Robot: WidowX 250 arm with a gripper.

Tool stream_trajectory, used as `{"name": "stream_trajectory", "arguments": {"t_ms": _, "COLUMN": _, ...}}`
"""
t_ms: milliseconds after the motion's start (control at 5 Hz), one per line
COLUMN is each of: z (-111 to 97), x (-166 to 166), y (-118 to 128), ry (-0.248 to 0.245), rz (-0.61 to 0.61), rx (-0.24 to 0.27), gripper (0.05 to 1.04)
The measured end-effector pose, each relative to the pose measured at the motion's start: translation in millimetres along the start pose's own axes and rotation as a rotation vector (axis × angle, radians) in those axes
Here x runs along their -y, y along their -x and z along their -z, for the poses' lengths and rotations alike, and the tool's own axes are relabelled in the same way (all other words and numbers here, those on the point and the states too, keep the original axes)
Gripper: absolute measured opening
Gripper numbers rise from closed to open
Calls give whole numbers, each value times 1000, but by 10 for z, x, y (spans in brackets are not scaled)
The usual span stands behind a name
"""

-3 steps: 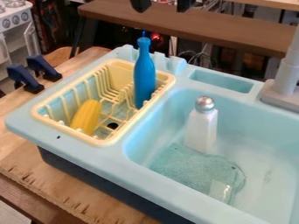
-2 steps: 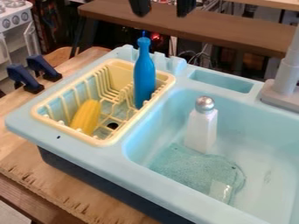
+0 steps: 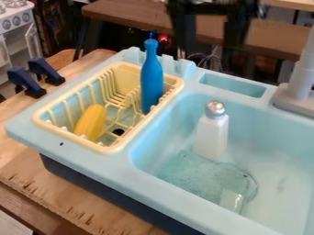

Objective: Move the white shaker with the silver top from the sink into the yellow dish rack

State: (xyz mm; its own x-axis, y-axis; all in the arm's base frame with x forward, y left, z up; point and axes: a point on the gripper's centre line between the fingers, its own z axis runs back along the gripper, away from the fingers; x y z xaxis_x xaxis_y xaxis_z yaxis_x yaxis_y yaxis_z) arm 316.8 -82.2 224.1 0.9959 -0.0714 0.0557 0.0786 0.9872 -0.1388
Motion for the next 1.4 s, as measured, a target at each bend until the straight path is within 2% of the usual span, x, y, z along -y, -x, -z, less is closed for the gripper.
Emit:
{"name": "stream_trajectory", "arguments": {"t_ms": 200, "z": 114, "x": 58, "y": -12, "ry": -4, "rz": 37, "rx": -18, "gripper": 1002}}
{"name": "stream_trajectory", "arguments": {"t_ms": 400, "z": 335, "x": 54, "y": -20, "ry": -52, "rz": 57, "rx": -118, "gripper": 1002}}
{"name": "stream_trajectory", "arguments": {"t_ms": 600, "z": 434, "x": 99, "y": -49, "ry": -85, "rz": 106, "rx": -179, "gripper": 1002}}
{"name": "stream_trajectory", "arguments": {"t_ms": 800, "z": 518, "x": 133, "y": -89, "ry": -76, "rz": 138, "rx": -178, "gripper": 1002}}
{"name": "stream_trajectory", "arguments": {"t_ms": 1200, "z": 668, "x": 165, "y": -49, "ry": -83, "rz": 151, "rx": -232, "gripper": 1002}}
{"name": "stream_trajectory", "arguments": {"t_ms": 1400, "z": 765, "x": 148, "y": -28, "ry": -85, "rz": 162, "rx": -235, "gripper": 1002}}
